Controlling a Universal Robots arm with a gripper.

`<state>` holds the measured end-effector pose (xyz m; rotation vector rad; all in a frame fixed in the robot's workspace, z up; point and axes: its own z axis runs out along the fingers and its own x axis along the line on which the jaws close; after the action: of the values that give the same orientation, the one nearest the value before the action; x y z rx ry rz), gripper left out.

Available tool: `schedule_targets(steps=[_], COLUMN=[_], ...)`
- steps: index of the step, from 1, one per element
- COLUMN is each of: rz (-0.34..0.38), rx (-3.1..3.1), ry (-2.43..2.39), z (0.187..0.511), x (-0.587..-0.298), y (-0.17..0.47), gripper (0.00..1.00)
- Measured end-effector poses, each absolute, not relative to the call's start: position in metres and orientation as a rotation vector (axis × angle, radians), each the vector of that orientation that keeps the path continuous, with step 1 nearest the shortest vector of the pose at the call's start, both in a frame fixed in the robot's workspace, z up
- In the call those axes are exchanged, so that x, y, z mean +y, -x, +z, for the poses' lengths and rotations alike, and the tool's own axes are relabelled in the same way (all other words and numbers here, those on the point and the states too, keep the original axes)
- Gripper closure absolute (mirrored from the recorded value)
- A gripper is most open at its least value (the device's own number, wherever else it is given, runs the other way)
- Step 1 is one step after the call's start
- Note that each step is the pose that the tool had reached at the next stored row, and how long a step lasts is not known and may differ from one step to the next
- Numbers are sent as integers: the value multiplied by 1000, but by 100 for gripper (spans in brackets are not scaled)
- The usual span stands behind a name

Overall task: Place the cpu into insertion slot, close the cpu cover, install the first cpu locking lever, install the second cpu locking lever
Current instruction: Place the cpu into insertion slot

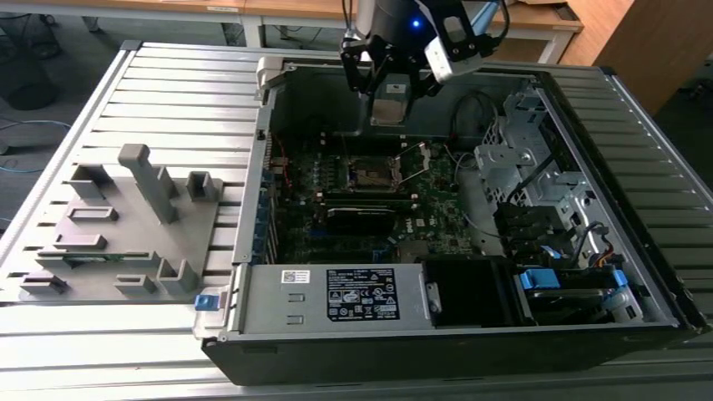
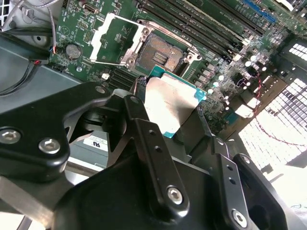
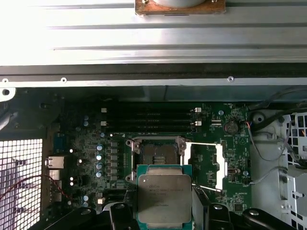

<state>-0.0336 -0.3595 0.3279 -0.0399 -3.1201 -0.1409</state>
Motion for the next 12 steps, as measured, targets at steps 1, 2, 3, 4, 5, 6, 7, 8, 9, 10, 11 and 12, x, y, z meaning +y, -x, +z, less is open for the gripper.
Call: schedule_targets(steps=[1,2,3,4,5,6,7,8,9,10,11,12], rz=[-141,-141,-141,-140,-141,-141,-141,-141,-141,-141,-141,-141], rx=[-3120,-3120,-3120,-3120,-3120,-3120,-3120,-3120,-3120,-3120,-3120,-3120], ry=[40,40,40,40,40,40,40,40,40,40,40,40], z=[327,327,327,327,326,326,326,326,326,326,325,325], x=[-359,-359,-359,-359,-359,-359,-359,-359,-359,-359,-359,-359], y=[34,34,34,34,34,34,34,34,34,34,34,34], gripper=[46,46,46,46,46,46,46,46,46,46,46,46])
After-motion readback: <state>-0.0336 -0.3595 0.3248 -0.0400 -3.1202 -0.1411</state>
